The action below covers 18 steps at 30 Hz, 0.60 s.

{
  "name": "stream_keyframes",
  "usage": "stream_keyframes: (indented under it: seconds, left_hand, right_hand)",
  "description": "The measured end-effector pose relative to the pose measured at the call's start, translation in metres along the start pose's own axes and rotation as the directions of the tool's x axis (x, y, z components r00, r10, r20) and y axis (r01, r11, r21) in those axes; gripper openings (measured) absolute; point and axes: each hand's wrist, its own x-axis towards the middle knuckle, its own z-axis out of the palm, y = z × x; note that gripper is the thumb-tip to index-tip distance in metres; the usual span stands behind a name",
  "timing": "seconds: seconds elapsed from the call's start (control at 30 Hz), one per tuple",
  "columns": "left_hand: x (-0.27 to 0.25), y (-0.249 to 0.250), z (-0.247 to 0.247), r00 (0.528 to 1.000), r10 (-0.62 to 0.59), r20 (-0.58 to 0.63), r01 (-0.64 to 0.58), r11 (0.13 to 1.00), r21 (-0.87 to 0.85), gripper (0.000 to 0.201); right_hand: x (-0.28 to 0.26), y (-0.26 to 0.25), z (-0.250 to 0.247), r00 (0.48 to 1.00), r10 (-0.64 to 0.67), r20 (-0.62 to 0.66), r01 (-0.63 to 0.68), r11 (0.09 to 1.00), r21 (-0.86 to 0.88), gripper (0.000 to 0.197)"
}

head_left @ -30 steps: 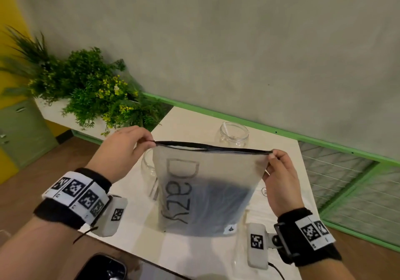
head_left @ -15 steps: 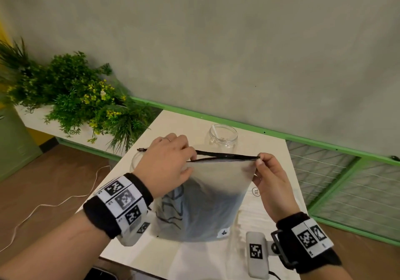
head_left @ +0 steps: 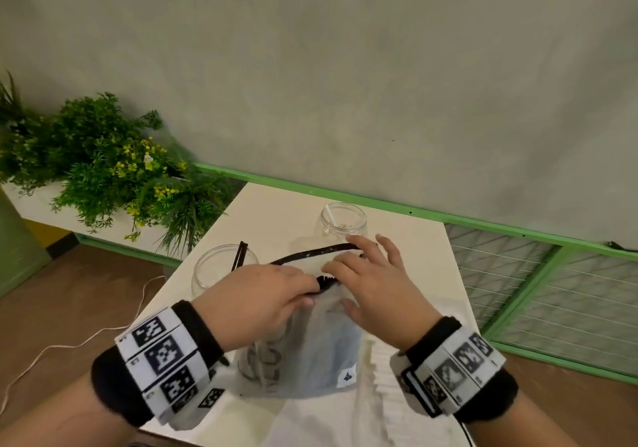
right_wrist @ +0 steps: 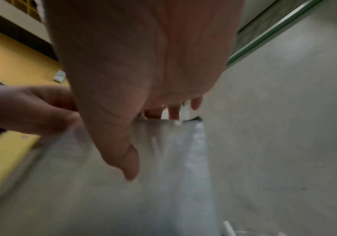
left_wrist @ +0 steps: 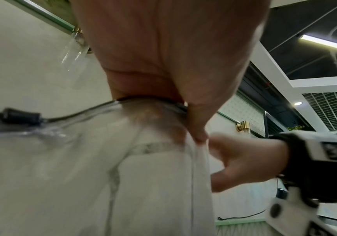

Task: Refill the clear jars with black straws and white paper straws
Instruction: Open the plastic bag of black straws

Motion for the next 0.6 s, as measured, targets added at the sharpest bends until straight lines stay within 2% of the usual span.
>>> stream_keyframes:
  seconds: [0.1, 0.17, 0.2, 0.27, 0.3, 0.37, 0.4, 0.47, 0.53, 0.6]
  left_hand:
    - [-0.01, -0.003, 0.0, 0.999, -0.037, -0.023, 0.036, 0.998, -0.048, 0.056]
    - [-0.012, -0.008, 0.0, 0.993, -0.112, -0.035, 0.107, 0.987, -0.119, 0.058]
    - [-0.01, -0.012, 0.001, 0.988, -0.15, -0.034, 0.144, 0.981, -0.13, 0.061]
    - [-0.005, -0.018, 0.004, 0.974, -0.224, -0.014, 0.224, 0.974, -0.027, 0.065]
    - [-0.002, -0.02, 0.005, 0.964, -0.265, -0.004, 0.264, 0.962, 0.063, 0.059]
    - [0.005, -0.023, 0.007, 0.951, -0.309, 0.002, 0.3, 0.924, 0.236, 0.043]
    - [0.009, -0.024, 0.009, 0.949, -0.315, 0.024, 0.296, 0.911, 0.289, 0.043]
    - [0.015, -0.03, 0.013, 0.935, -0.333, 0.121, 0.278, 0.902, 0.33, 0.055]
    - [0.021, -0.035, 0.02, 0.9, -0.371, 0.228, 0.287, 0.899, 0.331, 0.071]
    - [0.025, -0.038, 0.027, 0.877, -0.411, 0.247, 0.335, 0.894, 0.299, 0.079]
  right_hand:
    - [0.006, 0.02, 0.0, 0.982, 0.11, 0.153, -0.102, 0.993, -0.058, 0.021]
    - [0.005, 0.027, -0.002, 0.965, 0.141, 0.22, -0.162, 0.983, 0.082, 0.01]
    - [0.004, 0.028, -0.003, 0.963, 0.138, 0.233, -0.182, 0.966, 0.182, 0.016]
    - [0.001, 0.025, -0.003, 0.978, 0.113, 0.177, -0.172, 0.915, 0.365, 0.028]
    - [0.0, 0.023, -0.002, 0.987, 0.092, 0.131, -0.139, 0.897, 0.419, 0.031]
    - [-0.003, 0.019, 0.001, 0.996, 0.061, 0.058, -0.082, 0.858, 0.508, 0.028]
    - [-0.005, 0.015, 0.002, 0.998, 0.057, 0.042, -0.07, 0.831, 0.552, 0.027]
    - [-0.009, 0.008, 0.003, 0.998, 0.065, 0.013, -0.059, 0.774, 0.63, 0.026]
    - [-0.013, 0.003, 0.004, 0.996, 0.092, 0.013, -0.075, 0.716, 0.695, 0.024]
    - [-0.018, -0.001, 0.005, 0.99, 0.143, 0.017, -0.109, 0.664, 0.74, 0.023]
